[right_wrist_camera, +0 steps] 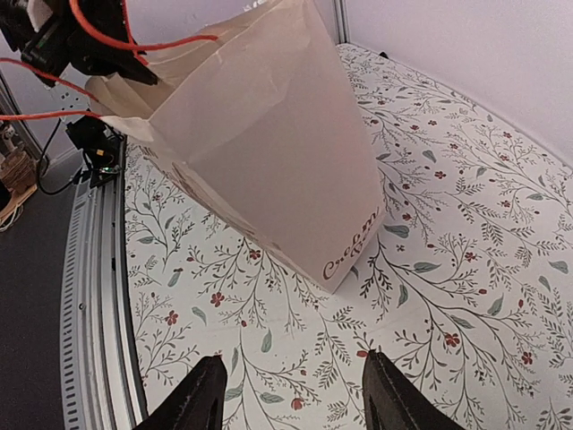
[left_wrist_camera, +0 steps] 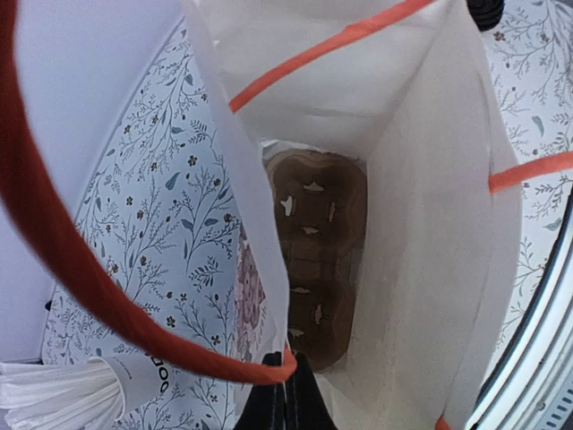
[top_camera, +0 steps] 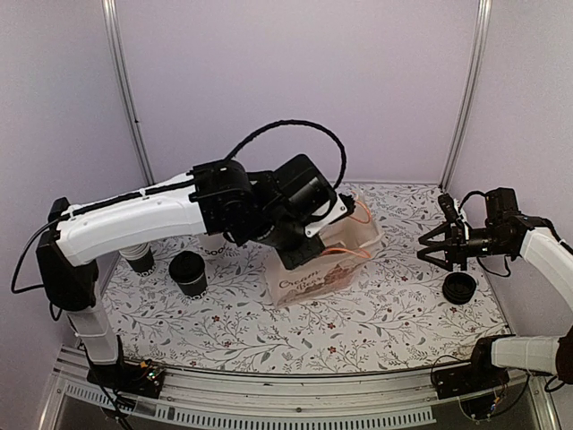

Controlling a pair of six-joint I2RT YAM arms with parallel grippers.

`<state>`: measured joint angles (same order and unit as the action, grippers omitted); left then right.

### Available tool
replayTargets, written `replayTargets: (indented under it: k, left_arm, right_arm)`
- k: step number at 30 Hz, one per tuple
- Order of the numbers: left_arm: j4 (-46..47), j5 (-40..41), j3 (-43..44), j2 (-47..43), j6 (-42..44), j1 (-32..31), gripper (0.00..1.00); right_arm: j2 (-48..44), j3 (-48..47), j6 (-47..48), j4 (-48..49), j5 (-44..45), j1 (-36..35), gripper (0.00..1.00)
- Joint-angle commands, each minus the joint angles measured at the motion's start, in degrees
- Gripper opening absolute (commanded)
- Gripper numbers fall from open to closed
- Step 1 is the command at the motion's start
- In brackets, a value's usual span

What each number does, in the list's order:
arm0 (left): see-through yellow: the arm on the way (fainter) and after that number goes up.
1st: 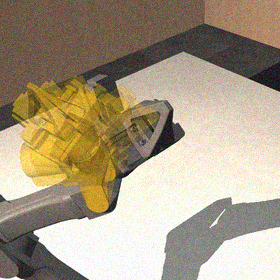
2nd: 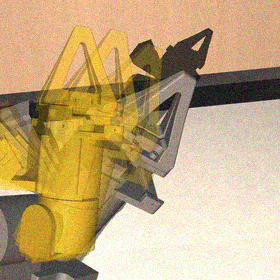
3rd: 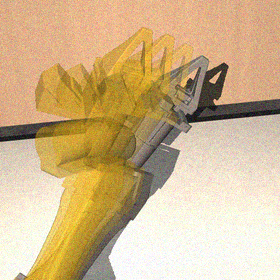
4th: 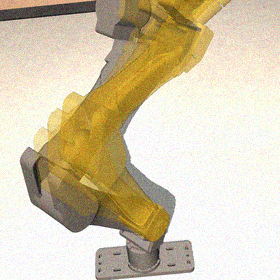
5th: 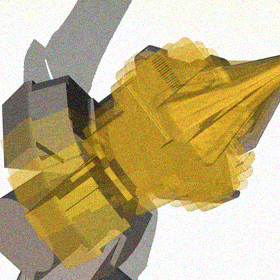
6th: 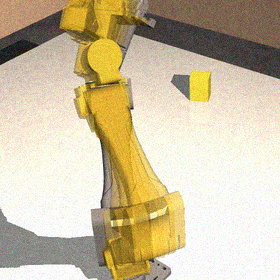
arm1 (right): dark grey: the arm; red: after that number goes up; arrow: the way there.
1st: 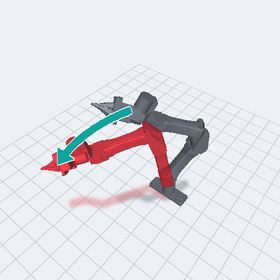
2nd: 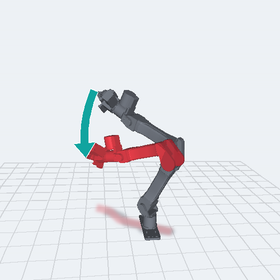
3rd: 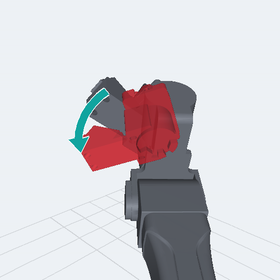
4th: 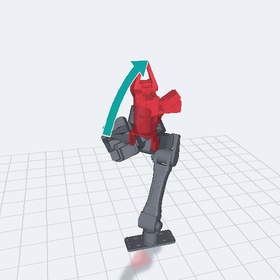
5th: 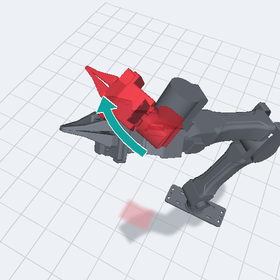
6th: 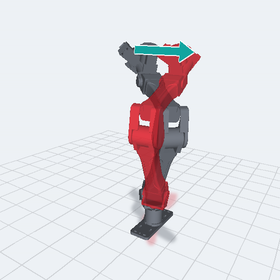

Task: Pack the takeout coffee

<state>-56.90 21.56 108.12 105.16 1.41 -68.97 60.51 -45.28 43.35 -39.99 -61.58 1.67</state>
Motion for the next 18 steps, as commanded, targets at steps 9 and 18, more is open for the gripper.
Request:
replayTargets:
  k: [9,18]
  left_arm:
    - [3.99,11.45,-4.67,-0.60,-1.87,-14.05,0.00]
    - [5.35,15.07,-8.62,-1.54,-10.81,-21.33,0.00]
  right_arm:
    - [0.91,0.54,0.42,0.00,0.41,0.09,0.54]
    - [1.11,0.63,0.25,0.29,0.54,0.09,0.54]
